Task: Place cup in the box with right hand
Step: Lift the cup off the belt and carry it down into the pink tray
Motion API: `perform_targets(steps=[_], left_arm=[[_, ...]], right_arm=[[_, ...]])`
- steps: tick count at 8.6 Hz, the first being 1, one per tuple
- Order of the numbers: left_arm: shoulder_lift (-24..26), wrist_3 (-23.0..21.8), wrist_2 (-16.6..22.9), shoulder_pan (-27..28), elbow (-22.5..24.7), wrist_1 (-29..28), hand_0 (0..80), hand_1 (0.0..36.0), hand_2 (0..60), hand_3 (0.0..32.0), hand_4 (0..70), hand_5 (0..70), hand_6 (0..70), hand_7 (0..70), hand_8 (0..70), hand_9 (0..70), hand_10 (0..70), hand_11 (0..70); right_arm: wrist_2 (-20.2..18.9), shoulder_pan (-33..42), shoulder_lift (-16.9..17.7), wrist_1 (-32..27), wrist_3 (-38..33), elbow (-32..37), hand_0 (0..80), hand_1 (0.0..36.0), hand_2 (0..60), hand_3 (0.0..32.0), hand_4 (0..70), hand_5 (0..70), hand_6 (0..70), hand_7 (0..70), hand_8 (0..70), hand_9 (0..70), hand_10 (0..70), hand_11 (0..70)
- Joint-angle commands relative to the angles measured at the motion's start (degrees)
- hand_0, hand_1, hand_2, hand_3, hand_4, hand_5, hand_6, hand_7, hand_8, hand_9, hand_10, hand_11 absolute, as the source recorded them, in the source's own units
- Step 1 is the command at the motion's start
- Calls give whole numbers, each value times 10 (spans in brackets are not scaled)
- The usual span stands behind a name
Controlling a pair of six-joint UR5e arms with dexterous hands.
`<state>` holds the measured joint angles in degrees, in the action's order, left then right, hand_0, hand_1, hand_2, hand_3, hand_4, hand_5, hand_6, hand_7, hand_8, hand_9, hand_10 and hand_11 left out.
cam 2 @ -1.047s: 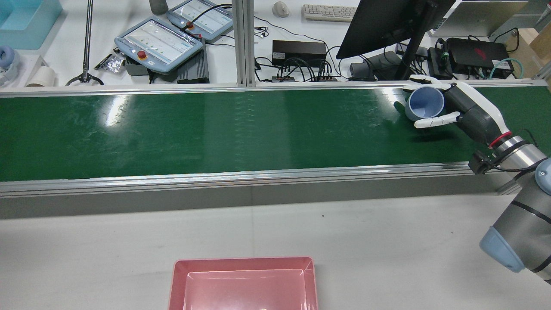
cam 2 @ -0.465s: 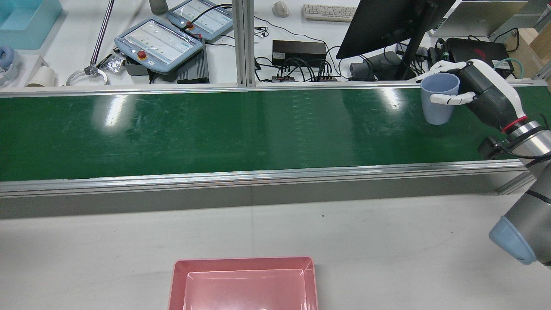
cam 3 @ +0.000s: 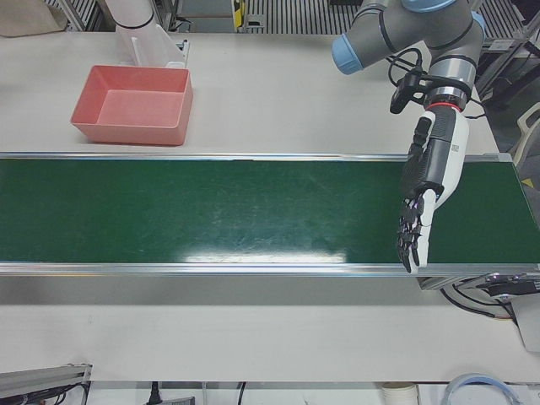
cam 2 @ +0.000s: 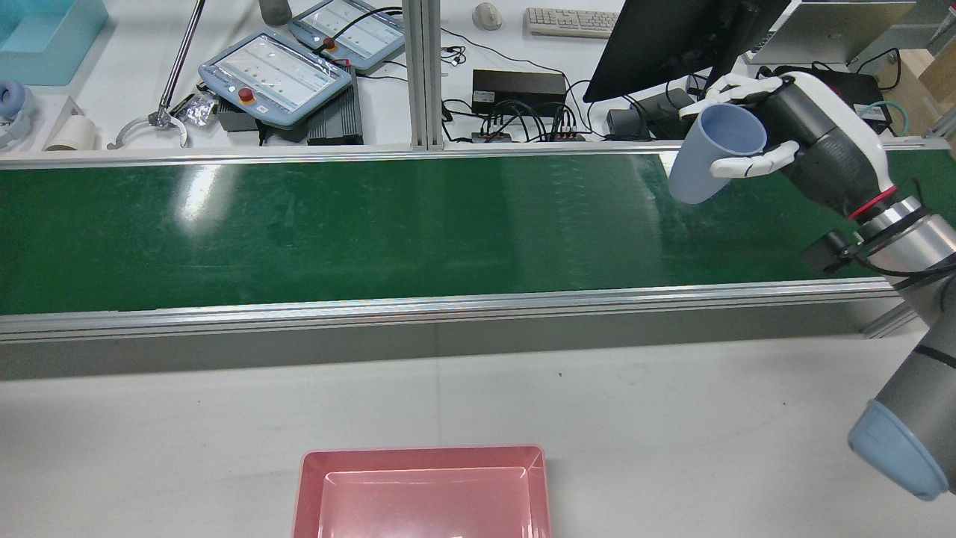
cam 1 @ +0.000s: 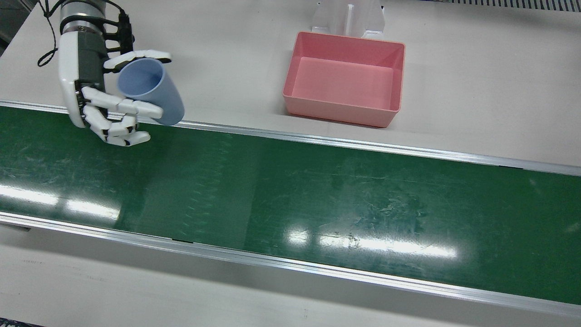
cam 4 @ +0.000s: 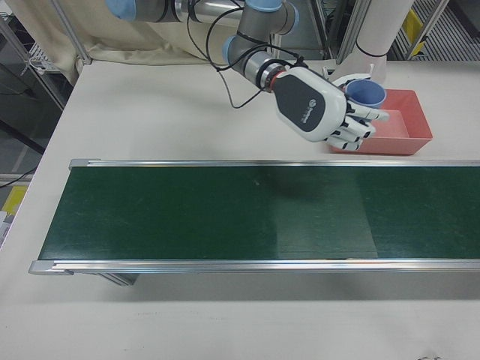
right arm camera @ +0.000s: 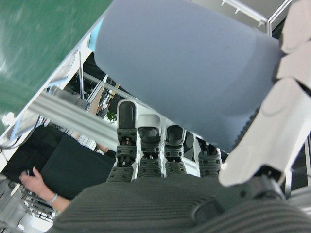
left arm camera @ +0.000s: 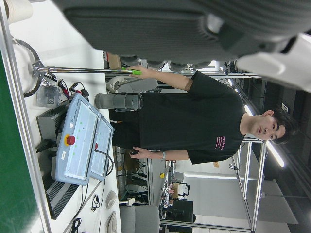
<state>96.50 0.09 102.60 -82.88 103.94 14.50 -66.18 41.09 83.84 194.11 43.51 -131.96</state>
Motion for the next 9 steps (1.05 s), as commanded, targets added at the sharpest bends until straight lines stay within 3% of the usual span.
perform_targets(steps=[1, 3, 4, 5, 6, 7, 9], left_arm=[[0, 0, 0, 0, 1, 1, 0, 0, 0, 0, 0, 0, 0, 0, 0, 0, 0, 0], [0, 0, 0, 0, 0, 0, 0, 0, 0, 0, 0, 0, 0, 0, 0, 0, 0, 0], [0, 0, 1, 0, 0, 0, 0, 0, 0, 0, 0, 0, 0, 0, 0, 0, 0, 0], [0, 0, 0, 0, 0, 0, 0, 0, 0, 0, 0, 0, 0, 0, 0, 0, 0, 0], [0, 0, 0, 0, -1, 0, 0, 0, 0, 0, 0, 0, 0, 0, 0, 0, 0, 0], [0, 0, 1, 0, -1, 0, 0, 0, 0, 0, 0, 0, 0, 0, 0, 0, 0, 0], [0, 0, 0, 0, -1, 0, 0, 0, 0, 0, 0, 0, 0, 0, 0, 0, 0, 0]], right_arm=[[42, -174, -32, 12, 84, -41, 463, 91, 192, 0, 360, 85, 281, 700, 426, 695, 261, 383], [79, -281, -38, 8, 126, -37, 463, 91, 186, 0, 352, 80, 259, 700, 393, 655, 250, 367], [95, -331, -48, 6, 151, -30, 474, 73, 107, 0, 360, 78, 245, 700, 370, 625, 243, 358], [99, -362, -54, 3, 184, -29, 452, 123, 251, 0, 251, 67, 180, 700, 250, 454, 178, 267], [99, -368, -54, 3, 189, -28, 452, 144, 264, 0, 180, 44, 75, 269, 35, 104, 74, 120], [99, -370, -54, 3, 189, -27, 468, 122, 167, 0, 208, 36, 45, 138, 0, 13, 39, 70], [99, -375, -54, 3, 188, -20, 456, 139, 234, 0, 191, 36, 48, 152, 0, 23, 35, 65]])
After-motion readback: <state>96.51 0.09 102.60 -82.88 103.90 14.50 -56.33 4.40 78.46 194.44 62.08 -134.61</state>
